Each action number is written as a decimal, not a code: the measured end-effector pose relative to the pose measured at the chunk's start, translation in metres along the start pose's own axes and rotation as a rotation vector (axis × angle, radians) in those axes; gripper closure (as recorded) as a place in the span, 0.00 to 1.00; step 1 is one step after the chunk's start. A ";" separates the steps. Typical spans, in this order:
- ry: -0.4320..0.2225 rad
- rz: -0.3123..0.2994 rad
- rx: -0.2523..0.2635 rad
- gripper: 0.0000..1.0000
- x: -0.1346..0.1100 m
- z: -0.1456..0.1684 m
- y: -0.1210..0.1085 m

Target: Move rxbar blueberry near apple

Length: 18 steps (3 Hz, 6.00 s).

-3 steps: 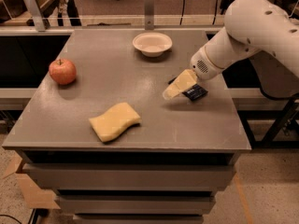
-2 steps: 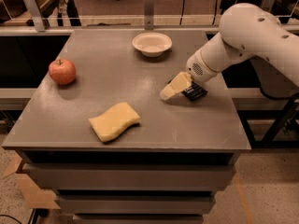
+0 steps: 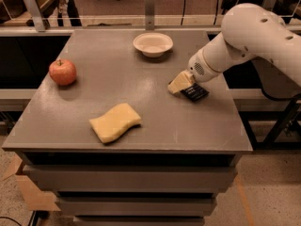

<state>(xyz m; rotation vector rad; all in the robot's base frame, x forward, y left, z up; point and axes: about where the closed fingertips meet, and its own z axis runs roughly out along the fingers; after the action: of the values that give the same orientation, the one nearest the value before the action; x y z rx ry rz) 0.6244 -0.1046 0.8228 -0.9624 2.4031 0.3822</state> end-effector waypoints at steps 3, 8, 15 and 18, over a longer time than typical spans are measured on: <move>-0.075 -0.082 0.004 1.00 -0.020 -0.038 0.011; -0.045 -0.447 -0.159 1.00 -0.086 0.001 0.089; 0.089 -0.832 -0.395 0.97 -0.183 0.118 0.195; 0.094 -0.834 -0.406 0.26 -0.180 0.125 0.199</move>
Offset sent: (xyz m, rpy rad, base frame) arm -0.0205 0.0044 0.0707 0.0259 -0.2030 0.0822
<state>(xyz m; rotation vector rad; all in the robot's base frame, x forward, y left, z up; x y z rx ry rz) 0.6398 0.1911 0.8337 -2.0674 1.7919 0.5071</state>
